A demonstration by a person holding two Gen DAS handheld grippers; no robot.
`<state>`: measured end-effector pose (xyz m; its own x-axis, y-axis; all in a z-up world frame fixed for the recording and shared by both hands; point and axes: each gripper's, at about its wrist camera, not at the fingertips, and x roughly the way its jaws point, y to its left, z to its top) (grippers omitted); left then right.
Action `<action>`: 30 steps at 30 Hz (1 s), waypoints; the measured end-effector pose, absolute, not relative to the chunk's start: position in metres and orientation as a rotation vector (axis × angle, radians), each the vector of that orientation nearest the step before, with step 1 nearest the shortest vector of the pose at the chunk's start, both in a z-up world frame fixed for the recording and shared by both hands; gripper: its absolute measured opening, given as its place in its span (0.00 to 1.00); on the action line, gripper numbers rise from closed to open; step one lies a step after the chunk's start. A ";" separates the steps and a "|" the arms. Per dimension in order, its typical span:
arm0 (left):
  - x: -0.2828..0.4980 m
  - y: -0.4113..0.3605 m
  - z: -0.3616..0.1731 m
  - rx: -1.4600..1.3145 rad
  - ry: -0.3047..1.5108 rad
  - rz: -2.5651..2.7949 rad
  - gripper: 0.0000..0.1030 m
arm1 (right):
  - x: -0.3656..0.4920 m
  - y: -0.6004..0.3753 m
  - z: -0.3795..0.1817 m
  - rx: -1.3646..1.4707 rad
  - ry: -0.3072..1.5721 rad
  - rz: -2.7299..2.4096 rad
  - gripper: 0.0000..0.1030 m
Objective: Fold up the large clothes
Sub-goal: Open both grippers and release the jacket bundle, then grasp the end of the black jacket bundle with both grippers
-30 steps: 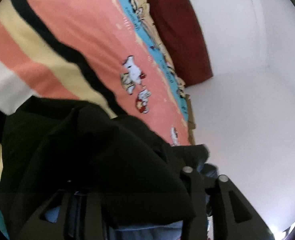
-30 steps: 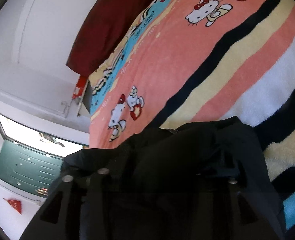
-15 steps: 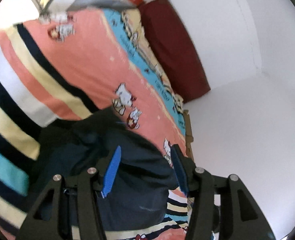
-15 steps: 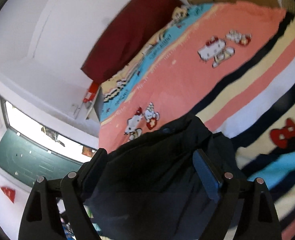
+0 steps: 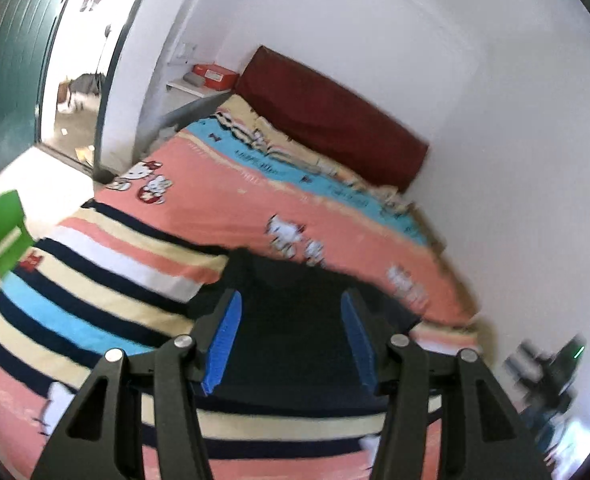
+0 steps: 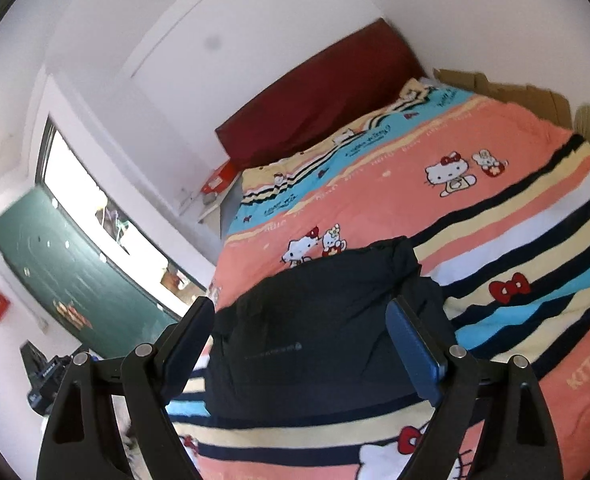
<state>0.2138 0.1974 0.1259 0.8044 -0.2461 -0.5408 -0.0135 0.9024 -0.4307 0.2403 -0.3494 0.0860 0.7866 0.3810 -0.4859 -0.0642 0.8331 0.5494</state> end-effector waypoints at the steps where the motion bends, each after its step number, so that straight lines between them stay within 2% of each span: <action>1: 0.212 0.187 0.111 -0.389 0.649 -0.116 0.49 | 0.239 -0.345 0.082 0.523 0.632 0.249 0.85; 6: 0.239 0.140 0.038 -0.297 0.755 -0.118 0.49 | 0.248 -0.308 0.036 0.420 0.709 0.260 0.85; 13: 0.308 0.075 -0.026 -0.190 0.791 -0.186 0.49 | 0.291 -0.255 -0.031 0.261 0.803 0.290 0.85; 22: 0.433 0.000 -0.072 -0.045 0.842 -0.230 0.49 | 0.399 -0.213 -0.082 0.153 0.863 0.324 0.85; 30: 0.542 -0.022 -0.094 0.034 0.990 -0.170 0.52 | 0.505 -0.202 -0.098 0.078 0.961 0.282 0.91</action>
<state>0.5419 -0.0221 -0.0943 0.5365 -0.1270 -0.8343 0.1581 0.9862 -0.0485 0.5052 -0.2022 -0.0981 0.5396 0.2712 -0.7971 -0.2021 0.9607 0.1901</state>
